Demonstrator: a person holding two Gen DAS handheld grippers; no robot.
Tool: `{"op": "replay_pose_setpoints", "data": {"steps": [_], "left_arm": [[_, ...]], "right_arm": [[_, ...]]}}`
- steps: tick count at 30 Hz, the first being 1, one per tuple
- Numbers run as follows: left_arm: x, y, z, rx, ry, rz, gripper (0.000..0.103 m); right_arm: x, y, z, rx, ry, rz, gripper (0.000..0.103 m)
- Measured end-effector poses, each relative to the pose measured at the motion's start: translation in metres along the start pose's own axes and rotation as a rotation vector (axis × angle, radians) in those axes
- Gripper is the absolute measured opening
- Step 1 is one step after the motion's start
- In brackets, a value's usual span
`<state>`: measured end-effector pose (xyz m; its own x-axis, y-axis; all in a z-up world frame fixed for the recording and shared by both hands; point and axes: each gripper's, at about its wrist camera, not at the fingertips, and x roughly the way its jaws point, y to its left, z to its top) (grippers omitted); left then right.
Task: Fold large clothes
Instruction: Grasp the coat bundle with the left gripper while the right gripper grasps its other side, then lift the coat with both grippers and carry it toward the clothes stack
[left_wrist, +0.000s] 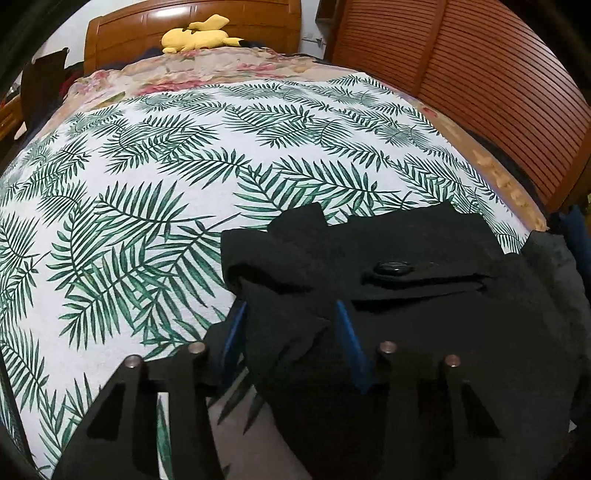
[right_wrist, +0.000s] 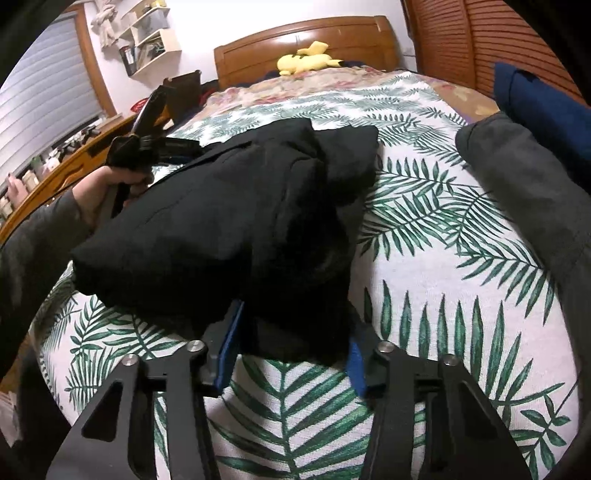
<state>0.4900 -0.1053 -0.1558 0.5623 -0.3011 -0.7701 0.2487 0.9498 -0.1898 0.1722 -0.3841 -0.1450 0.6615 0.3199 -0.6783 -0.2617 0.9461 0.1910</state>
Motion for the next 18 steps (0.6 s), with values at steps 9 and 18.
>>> {"op": "replay_pose_setpoints", "data": {"steps": [9,18], "left_arm": [[-0.003,-0.009,0.000,-0.001,0.004,-0.005,0.018],[-0.061,-0.044,0.000,0.087,-0.119,0.075,0.010]], "right_arm": [[0.000,0.008,0.006,-0.005,-0.011,-0.003,0.021],[-0.021,0.009,0.017,0.023,-0.128,0.041,0.010]]}}
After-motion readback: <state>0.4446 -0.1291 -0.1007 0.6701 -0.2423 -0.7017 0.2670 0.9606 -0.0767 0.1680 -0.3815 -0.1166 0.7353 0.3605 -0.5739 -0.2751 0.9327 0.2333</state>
